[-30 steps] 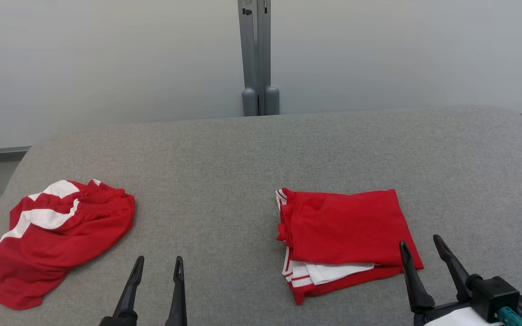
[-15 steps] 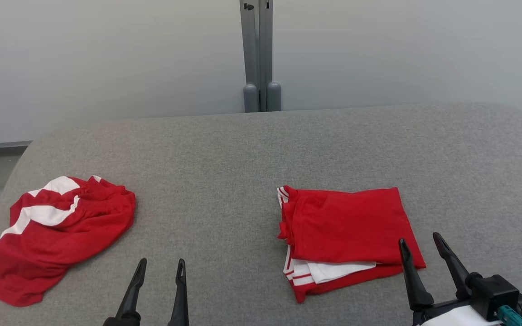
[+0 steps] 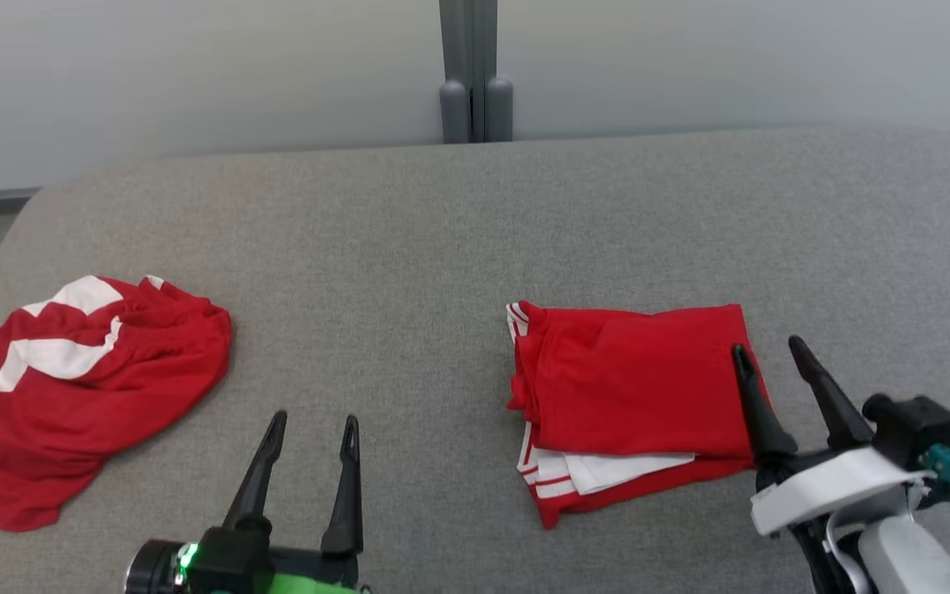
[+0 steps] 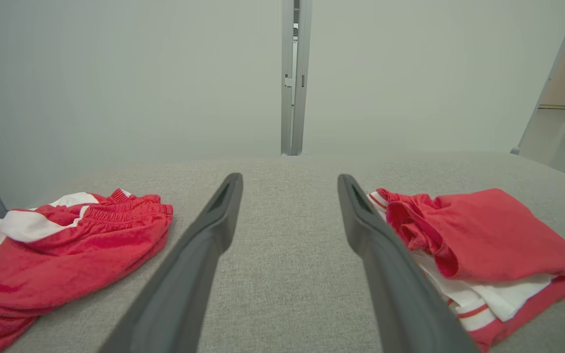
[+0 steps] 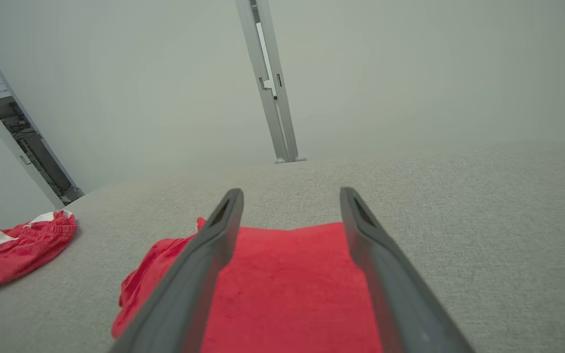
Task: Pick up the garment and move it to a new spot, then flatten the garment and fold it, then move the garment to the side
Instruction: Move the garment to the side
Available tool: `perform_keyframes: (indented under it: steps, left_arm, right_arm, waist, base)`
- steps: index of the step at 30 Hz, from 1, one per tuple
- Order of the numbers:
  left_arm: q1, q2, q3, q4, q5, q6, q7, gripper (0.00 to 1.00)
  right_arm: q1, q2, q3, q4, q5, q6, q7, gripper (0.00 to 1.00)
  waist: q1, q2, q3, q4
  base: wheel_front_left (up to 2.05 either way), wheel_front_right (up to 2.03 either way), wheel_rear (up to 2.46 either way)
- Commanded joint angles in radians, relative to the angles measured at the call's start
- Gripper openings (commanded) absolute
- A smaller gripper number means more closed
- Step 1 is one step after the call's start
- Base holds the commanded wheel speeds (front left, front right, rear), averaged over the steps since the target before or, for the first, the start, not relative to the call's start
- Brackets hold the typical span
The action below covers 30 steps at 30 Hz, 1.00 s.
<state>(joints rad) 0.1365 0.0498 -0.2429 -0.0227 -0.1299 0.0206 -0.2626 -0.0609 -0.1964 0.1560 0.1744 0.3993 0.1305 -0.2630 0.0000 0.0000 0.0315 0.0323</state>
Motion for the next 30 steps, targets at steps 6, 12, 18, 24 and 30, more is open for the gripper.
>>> perform_keyframes:
  steps: [6,12,18,24,30]
  left_arm:
    - [-0.126,0.002,-0.028,-0.007,0.009,-0.016,-0.003,1.00]
    - [-0.188,0.002,-0.041,0.001,0.010,-0.024,-0.003,1.00]
    - [-0.219,0.002,-0.048,0.007,0.008,-0.027,-0.003,1.00]
    - [-0.245,0.002,-0.054,0.001,0.020,-0.031,-0.003,1.00]
    - [-0.276,0.002,-0.059,-0.022,0.050,-0.048,-0.003,1.00]
  right_arm:
    - [-0.166,-0.151,0.089,0.139,0.274,0.000,0.017,1.00]
    - [-0.238,-0.272,0.167,0.185,0.487,0.000,0.108,1.00]
    - [-0.274,-0.313,0.255,0.207,0.610,0.000,0.171,1.00]
    - [-0.335,-0.361,0.323,0.200,0.630,-0.001,0.135,0.00]
    - [-0.462,-0.472,0.335,0.205,0.546,-0.001,0.045,0.00]
  waist:
    - [0.0000,0.0000,0.222,0.037]
    - [0.0000,0.0000,0.301,0.057]
    - [0.0000,0.0000,0.348,0.052]
    - [0.0000,0.0000,0.387,0.046]
    - [0.0000,0.0000,0.447,0.027]
  base:
    - [0.00,0.00,0.00]
    - [0.00,0.00,0.00]
    - [0.00,0.00,0.00]
    - [0.00,0.00,0.00]
    - [0.00,0.00,0.00]
